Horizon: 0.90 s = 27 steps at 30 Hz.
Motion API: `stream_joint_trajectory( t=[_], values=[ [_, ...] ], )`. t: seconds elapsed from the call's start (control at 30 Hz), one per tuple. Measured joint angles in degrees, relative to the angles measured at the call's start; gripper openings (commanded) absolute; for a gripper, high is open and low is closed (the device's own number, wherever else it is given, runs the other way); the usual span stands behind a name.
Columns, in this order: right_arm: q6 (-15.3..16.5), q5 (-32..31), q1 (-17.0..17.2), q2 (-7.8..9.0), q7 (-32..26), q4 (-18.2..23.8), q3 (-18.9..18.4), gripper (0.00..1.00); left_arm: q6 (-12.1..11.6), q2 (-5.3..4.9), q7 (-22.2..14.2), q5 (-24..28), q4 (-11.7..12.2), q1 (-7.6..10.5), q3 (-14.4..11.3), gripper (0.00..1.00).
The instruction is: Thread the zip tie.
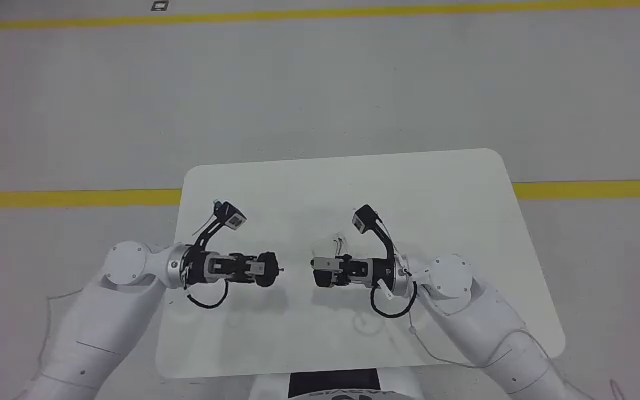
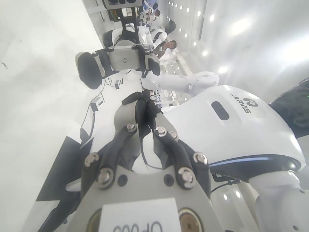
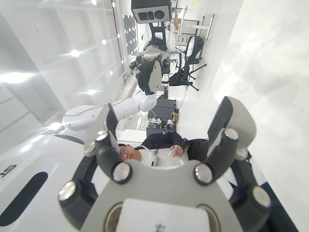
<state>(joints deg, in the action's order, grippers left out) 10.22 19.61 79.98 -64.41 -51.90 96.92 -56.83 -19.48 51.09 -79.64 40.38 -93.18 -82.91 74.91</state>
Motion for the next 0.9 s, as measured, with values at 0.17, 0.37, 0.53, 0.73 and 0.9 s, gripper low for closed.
stream_joint_trajectory(
  t=[0.17,0.37,0.53,0.73,0.9],
  values=[
    [0.00,0.00,0.00,0.00,0.00,0.00,0.00,1.00,0.00,0.01,0.00,-0.01,-0.03,0.00,0.00,0.00],
    [0.00,0.00,0.00,0.00,0.00,0.00,0.00,1.00,0.00,0.03,2.56,-2.14,1.01,0.27,0.14,0.00],
    [0.00,0.00,0.00,0.00,0.00,0.00,0.00,1.00,0.00,0.28,0.11,-0.52,3.31,0.05,2.56,0.00],
    [0.00,0.00,0.00,0.00,0.00,0.00,0.00,1.00,0.00,0.93,0.00,2.50,3.63,-1.56,3.25,0.00],
    [0.00,0.00,0.00,0.00,0.00,0.00,0.00,1.00,0.00,1.05,0.00,3.22,4.05,-1.68,2.86,0.00]
  ],
)
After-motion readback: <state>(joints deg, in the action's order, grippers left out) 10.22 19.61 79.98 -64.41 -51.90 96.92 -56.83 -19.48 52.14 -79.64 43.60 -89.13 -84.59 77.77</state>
